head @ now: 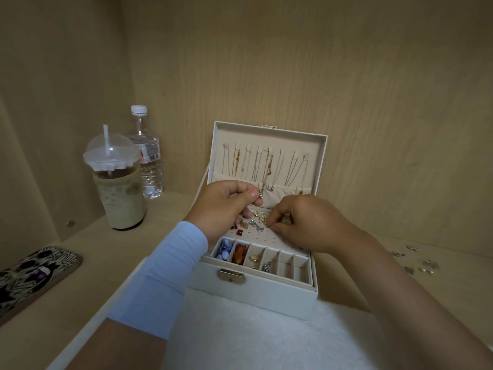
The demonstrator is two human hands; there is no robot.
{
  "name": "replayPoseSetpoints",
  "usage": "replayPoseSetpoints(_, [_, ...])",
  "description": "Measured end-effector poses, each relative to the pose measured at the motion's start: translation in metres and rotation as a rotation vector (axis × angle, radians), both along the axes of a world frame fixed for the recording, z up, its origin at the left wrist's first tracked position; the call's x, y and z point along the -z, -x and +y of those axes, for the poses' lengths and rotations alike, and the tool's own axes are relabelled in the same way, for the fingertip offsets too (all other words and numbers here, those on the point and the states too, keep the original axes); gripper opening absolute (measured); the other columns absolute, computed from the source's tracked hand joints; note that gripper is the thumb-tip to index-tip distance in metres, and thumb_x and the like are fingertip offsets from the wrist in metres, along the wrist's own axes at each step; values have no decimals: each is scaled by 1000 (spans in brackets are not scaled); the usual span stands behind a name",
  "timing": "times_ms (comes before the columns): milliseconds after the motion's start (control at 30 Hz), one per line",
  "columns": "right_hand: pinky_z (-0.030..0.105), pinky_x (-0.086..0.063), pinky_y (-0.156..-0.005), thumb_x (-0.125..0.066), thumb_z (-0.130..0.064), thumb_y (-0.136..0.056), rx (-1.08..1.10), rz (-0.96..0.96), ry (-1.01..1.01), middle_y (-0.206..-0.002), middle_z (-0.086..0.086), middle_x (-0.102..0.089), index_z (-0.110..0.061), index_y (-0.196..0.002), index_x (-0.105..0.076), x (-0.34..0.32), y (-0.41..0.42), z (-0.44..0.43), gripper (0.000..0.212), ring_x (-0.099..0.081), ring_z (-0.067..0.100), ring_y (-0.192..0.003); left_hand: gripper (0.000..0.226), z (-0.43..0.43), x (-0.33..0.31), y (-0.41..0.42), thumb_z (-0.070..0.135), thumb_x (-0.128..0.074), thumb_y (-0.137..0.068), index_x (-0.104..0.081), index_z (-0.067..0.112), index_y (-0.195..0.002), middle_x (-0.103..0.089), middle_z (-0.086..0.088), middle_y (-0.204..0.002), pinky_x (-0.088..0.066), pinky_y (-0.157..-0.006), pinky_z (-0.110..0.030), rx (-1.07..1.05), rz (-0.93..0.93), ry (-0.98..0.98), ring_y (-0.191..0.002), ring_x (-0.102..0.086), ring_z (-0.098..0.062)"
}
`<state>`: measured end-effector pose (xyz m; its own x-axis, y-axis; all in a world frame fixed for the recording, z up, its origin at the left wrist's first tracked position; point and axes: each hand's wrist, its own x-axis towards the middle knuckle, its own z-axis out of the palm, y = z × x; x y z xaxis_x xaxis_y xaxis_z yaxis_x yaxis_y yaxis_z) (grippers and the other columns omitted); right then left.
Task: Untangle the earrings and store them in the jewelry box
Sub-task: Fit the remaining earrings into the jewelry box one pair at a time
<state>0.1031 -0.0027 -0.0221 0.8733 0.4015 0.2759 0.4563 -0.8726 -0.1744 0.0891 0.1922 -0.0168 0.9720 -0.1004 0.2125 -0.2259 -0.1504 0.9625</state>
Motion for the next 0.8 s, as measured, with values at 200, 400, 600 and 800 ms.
replayPoseSetpoints(200, [28, -53, -73, -82, -34, -80, 14, 124, -340, -84, -18, -71, -32, -86, -75, -4, -5, -7, 10, -61, -5, -70, 12, -1, 0, -1, 18, -60, -96, -72, 19, -94, -76, 6, -86, -48, -55, -17, 9, -21, -46, -66, -61, -8])
replayPoseSetpoints(400, [19, -44, -54, -86, -20, -76, -174, 77, -698, -84, -11, -74, -28, -90, -77, -34, 10, -10, 19, -49, 8, -54, 13, -11, -6, -4, 20, -60, -96, -73, 22, -92, -73, 9, -78, -52, -62, -23, 41, -54, -43, -67, -61, -8])
replayPoseSetpoints(600, [16, -45, -54, -86, -23, -77, -137, -43, -732, -78, -15, -75, -25, -88, -78, -26, 6, -7, 15, -51, 2, -50, 13, -18, -8, -3, 23, -62, -95, -74, 19, -98, -72, 11, -69, -55, -60, -21, 33, -27, -30, -58, -60, -2])
replayPoseSetpoints(800, [43, -57, -79, -80, -31, -82, -129, -172, -622, -85, -18, -75, -33, -89, -80, -22, 2, -7, 7, -68, 9, -81, 14, -19, -7, -4, 23, -64, -93, -77, 25, -90, -76, 3, -84, -58, -77, -35, 5, -27, 5, -72, -63, -12])
